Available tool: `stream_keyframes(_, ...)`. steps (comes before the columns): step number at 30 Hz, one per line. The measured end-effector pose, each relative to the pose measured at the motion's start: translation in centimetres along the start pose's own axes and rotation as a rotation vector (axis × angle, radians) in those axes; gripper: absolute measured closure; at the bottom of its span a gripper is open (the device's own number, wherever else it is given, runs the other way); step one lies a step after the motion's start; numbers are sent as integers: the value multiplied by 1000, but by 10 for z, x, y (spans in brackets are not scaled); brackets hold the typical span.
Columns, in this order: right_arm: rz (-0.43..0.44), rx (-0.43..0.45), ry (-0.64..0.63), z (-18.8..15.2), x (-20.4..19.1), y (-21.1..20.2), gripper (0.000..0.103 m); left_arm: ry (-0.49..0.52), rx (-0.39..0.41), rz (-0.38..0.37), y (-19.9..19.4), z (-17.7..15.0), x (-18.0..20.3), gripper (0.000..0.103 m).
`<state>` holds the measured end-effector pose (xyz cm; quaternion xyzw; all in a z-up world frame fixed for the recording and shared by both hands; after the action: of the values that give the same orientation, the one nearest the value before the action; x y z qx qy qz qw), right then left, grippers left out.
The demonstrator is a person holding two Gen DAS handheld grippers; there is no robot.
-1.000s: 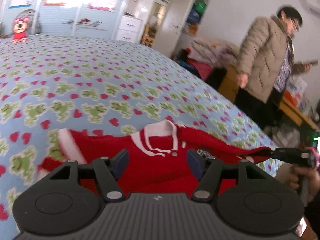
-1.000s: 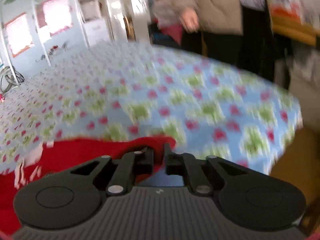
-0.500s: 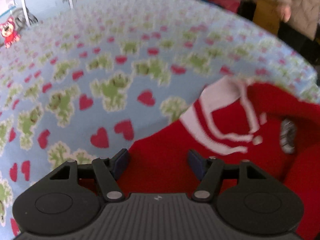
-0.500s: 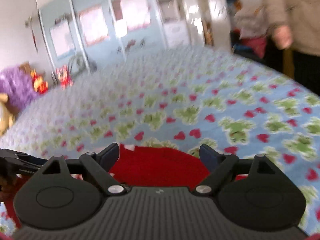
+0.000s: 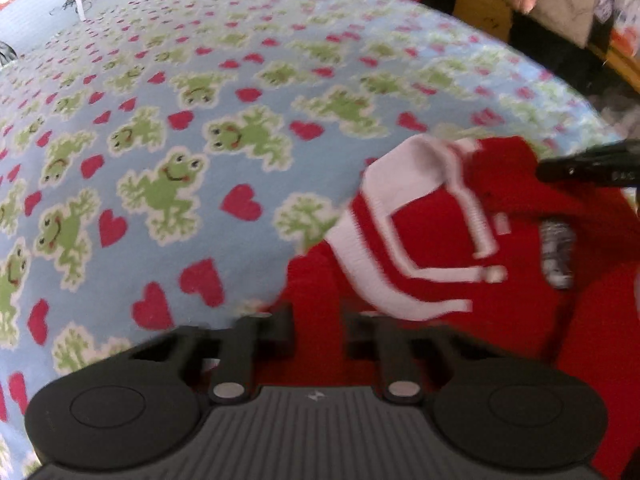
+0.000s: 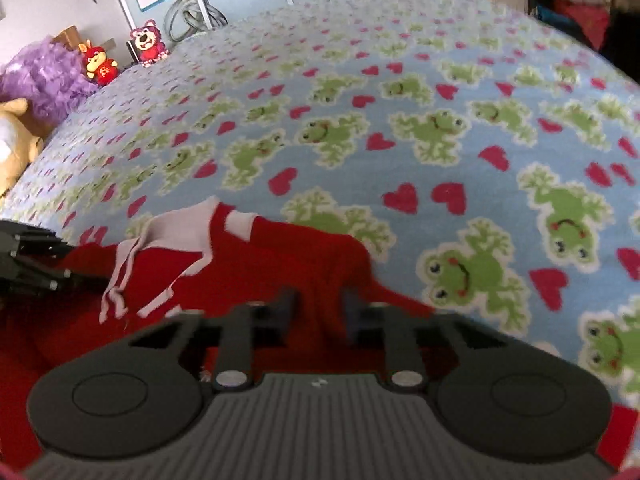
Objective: Fold clothes
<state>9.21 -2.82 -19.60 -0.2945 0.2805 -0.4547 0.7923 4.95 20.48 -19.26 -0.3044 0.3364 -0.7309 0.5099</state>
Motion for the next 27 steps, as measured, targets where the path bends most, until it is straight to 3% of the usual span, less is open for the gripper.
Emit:
stream_keyframes(6,-14,118,-56,8,-18,-65,103,-6,209,-13,-70,9,33,92)
stream_keyframes(11,-10,250,-79,33,-40,-121,103,-28,358,-22,-141,28,44,92)
stream_keyframes(20,47,554,-105,113,-92,-233,103,28,691,127,-308,89,41,92)
stream_keyframes(24,92,682,-69,140,-106,-280,103,33,817,161,-379,92,42,92)
stream_keyframes(27,125,728,-80,147,-119,-301,103,44,863,198,-405,84,47,92)
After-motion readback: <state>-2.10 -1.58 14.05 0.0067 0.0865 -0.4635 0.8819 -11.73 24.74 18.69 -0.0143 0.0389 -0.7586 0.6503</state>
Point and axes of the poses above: each gripper's, at about its wrist camera, not at the fingertips, and y roughly the way its jaws point, x to its right, z to its top, the point moved 10 cm from there along y, roughly the way its jaws point, and after that the axes turned 3 degrees about -z, right-handed, at the moved point
